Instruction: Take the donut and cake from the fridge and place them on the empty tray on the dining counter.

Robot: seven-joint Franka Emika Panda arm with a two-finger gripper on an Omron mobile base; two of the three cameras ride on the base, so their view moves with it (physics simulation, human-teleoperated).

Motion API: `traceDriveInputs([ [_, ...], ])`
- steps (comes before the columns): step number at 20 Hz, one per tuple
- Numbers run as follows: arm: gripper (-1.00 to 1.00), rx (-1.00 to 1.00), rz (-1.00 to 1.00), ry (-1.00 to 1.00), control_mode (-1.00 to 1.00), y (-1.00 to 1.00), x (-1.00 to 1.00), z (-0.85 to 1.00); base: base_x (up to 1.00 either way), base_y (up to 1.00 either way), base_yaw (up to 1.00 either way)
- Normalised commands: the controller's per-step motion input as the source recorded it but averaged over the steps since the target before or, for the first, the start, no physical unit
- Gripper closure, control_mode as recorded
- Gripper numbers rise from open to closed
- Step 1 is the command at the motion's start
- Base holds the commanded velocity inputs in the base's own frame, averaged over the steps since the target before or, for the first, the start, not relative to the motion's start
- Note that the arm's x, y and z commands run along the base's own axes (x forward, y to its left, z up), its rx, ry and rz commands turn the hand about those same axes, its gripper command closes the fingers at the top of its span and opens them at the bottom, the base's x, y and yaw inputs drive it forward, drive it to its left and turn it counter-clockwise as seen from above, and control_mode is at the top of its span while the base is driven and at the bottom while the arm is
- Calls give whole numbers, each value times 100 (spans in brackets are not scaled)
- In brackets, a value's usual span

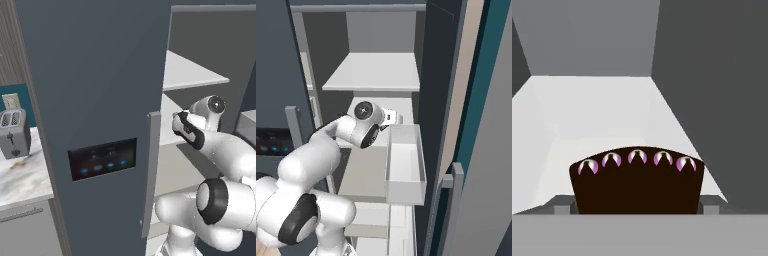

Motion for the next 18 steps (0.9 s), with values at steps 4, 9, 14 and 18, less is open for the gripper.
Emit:
traceDriveInputs([
  [4,100,-5,5,12,-100,46,-97,4,0,0,0],
  [9,100,0,4,5,-100,19,-100,66,0,0,0],
  [14,100,0,0,-4,-100,0,-100,97,0,0,0],
  [18,100,0,0,-7,-100,0,-100,83,0,0,0],
])
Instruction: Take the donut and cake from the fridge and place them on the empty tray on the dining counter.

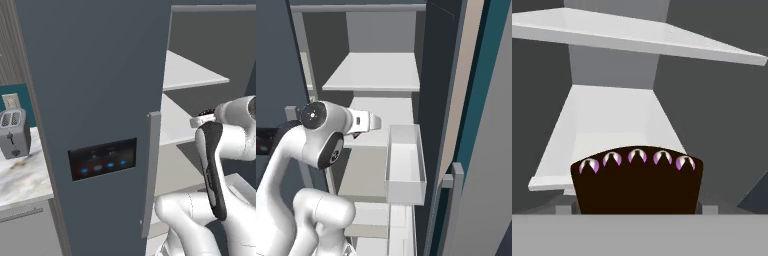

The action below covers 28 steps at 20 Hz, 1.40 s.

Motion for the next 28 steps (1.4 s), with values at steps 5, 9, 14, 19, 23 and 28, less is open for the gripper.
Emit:
traceDriveInputs([
  [5,100,0,10,0,-100,23,-100,44,0,0,0],
  [9,100,0,14,-4,-100,28,-100,10,0,0,0],
  [14,100,-2,14,0,-100,35,-72,0,0,0,0],
  [19,100,-1,5,0,-100,13,-21,0,0,0,0],
  [23,100,0,0,0,100,0,-5,0,-5,0,0],
  [28,100,0,0,0,100,0,0,0,-30,0,0],
])
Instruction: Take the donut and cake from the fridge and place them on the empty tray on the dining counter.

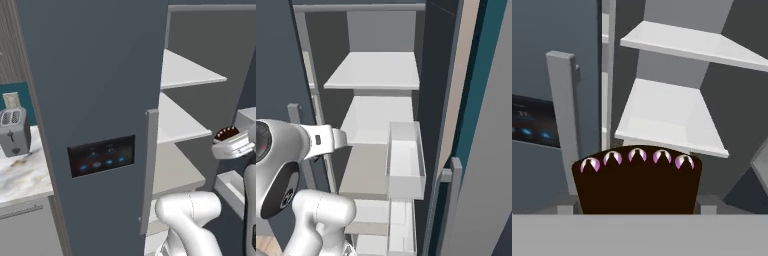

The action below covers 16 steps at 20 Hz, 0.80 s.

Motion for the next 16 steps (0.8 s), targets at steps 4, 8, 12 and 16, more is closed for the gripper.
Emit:
traceDriveInputs([
  [4,100,0,0,0,100,0,0,0,-100,11,2],
  [8,100,0,0,0,100,0,0,0,-100,29,1],
  [12,100,0,0,0,100,0,0,0,-95,17,-17],
  [16,100,0,0,0,100,0,0,0,-52,4,-46],
])
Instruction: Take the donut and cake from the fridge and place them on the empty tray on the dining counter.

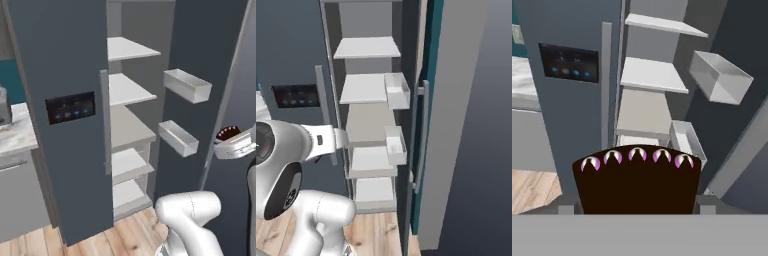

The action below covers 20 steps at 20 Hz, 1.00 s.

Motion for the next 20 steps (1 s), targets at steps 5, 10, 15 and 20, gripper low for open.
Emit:
traceDriveInputs([
  [5,100,0,0,0,100,0,0,0,-11,0,-70],
  [10,100,0,0,0,100,0,0,0,-1,0,-89],
  [15,100,0,0,0,100,0,0,0,-37,1,-81],
  [20,100,0,0,0,100,0,0,0,-100,37,-49],
])
